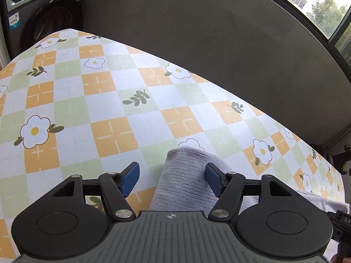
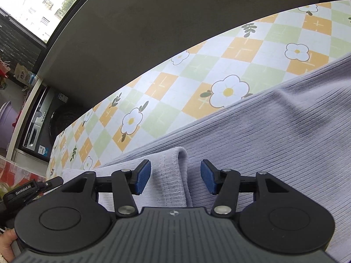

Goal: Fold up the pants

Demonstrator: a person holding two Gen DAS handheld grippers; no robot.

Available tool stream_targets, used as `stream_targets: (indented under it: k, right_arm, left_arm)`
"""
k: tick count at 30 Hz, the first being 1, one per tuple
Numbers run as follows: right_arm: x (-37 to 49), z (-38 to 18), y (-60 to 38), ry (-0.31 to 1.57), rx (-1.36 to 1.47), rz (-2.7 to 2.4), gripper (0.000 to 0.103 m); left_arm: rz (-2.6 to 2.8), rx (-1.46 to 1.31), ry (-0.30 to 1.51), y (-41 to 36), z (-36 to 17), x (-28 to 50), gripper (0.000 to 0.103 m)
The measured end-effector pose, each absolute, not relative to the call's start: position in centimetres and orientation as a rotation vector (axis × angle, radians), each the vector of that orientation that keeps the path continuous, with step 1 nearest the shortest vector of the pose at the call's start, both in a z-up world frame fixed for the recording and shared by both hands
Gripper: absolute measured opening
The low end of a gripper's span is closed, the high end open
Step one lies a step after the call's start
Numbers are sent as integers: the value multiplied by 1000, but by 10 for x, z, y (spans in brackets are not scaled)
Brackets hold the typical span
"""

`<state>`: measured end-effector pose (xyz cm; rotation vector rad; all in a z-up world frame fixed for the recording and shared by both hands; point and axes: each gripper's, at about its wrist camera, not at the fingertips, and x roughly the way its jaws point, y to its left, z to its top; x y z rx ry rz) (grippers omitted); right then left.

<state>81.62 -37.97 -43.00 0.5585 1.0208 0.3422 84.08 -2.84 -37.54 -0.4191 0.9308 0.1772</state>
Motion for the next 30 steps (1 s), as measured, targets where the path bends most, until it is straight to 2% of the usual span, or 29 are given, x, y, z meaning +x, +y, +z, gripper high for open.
stream_targets:
  k: [1, 2, 3, 4, 7, 10, 11, 12, 13, 14, 15, 24, 28, 30]
  right_arm:
    - [816, -430, -378, 1022, 552, 354, 45]
    - [817, -429, -376, 1022, 532, 368, 30]
    - [816, -425, -375, 997, 498, 364, 23]
    - [815, -419, -376, 955, 474, 367, 10]
    - [819, -412, -378, 893, 460, 356, 9]
    - [825, -421, -370, 938, 418, 348, 9]
    - [825, -425, -370, 960, 416, 335, 15]
    - [824, -426, -373, 968, 432, 318, 19]
    - [821, -425, -379, 968, 463, 299, 30]
    - [814, -421, -388, 954, 497, 285, 32]
    - [807, -417, -395, 947, 510, 289, 32]
    - [709, -398, -415, 997, 435, 356, 33]
    - [678, -394, -423, 984, 471, 335, 33]
    - [669, -393, -425, 990, 468, 332, 33]
  left_arm:
    - [182, -437, 947, -26, -380, 845, 60]
    - [170, -453, 948, -25, -383, 847, 47]
    - [139, -458, 946, -24, -383, 847, 16]
    - [135, -441, 943, -25, -383, 846, 12]
    - [159, -397, 920, -27, -381, 844, 12]
    - [175, -399, 927, -24, -387, 845, 12]
    - [176, -398, 927, -23, -387, 845, 13]
    - [184, -389, 930, -24, -386, 845, 18]
    - [192, -381, 933, -24, -385, 845, 28]
    - [200, -370, 930, -24, -380, 843, 32]
    - [203, -359, 918, -24, -376, 839, 36]
    - [81, -238, 894, -44, -342, 768, 37]
    - [125, -252, 885, -45, -337, 725, 47]
    - [157, -279, 883, -39, -337, 704, 49]
